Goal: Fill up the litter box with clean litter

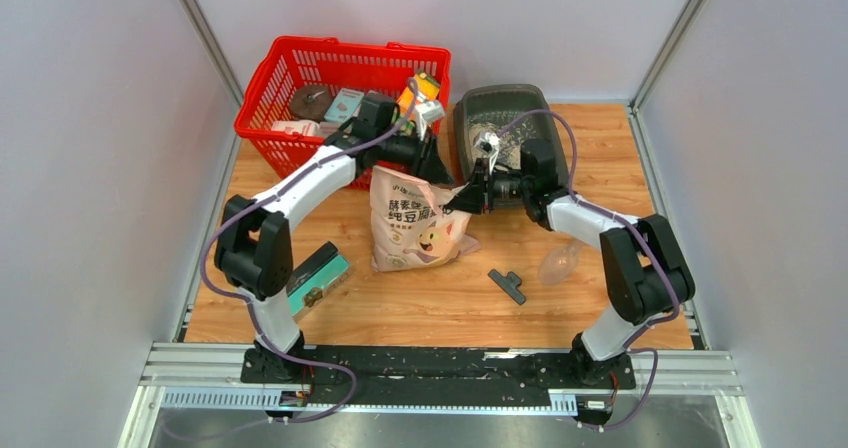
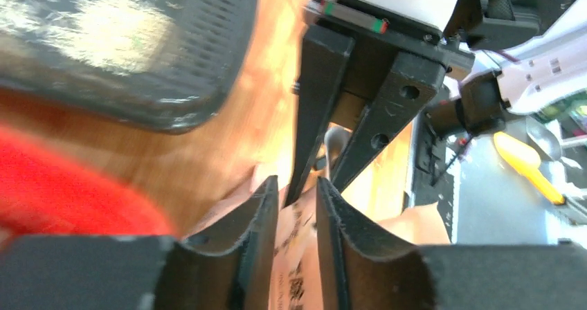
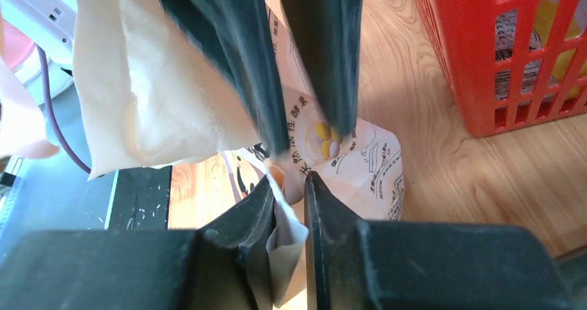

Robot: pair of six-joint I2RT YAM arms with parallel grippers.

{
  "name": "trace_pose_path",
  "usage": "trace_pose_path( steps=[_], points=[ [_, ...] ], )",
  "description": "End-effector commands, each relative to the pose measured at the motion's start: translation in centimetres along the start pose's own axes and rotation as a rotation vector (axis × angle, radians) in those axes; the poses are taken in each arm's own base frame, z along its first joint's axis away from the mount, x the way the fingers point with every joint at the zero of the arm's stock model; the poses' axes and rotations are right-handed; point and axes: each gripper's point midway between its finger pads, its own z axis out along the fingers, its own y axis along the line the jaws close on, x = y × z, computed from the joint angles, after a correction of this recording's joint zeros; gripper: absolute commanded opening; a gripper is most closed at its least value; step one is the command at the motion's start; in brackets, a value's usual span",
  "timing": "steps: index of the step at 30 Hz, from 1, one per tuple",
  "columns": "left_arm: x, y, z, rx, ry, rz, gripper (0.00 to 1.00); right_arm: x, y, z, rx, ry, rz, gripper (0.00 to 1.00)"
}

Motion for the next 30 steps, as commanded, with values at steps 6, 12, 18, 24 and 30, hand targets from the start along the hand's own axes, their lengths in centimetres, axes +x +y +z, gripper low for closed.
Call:
trace_pose_path(
  steps=[6, 12, 18, 24, 30],
  points=[
    [-3.4, -2.0, -13.2, -0.294, -0.194, 0.104, 0.48, -1.6, 2.3, -1.1, 0.009, 0.046, -0.039, 0.02],
    [3.1, -4.9, -15.7, -0.327, -0.097, 0.253, 0.52, -2.8, 2.6, -1.2, 0.043, 0.061, 0.015, 0.01],
    [5.2, -3.2, -15.6, -0.401, -0.123, 0.338, 0.58, -1.8, 2.8, -1.4, 0.051, 0.133, 0.044, 0.01],
    [4.6, -2.3, -15.3, -0.377, -0.131, 0.379, 0.58, -1.6, 3.1, -1.9, 0.055, 0.176, 0.040, 0.01],
    [3.5, -3.6, -12.5, -0.223, -0.165, 0.308, 0.59, -3.1, 3.2, -1.7, 0.065, 0.146, 0.039, 0.02]
  ],
)
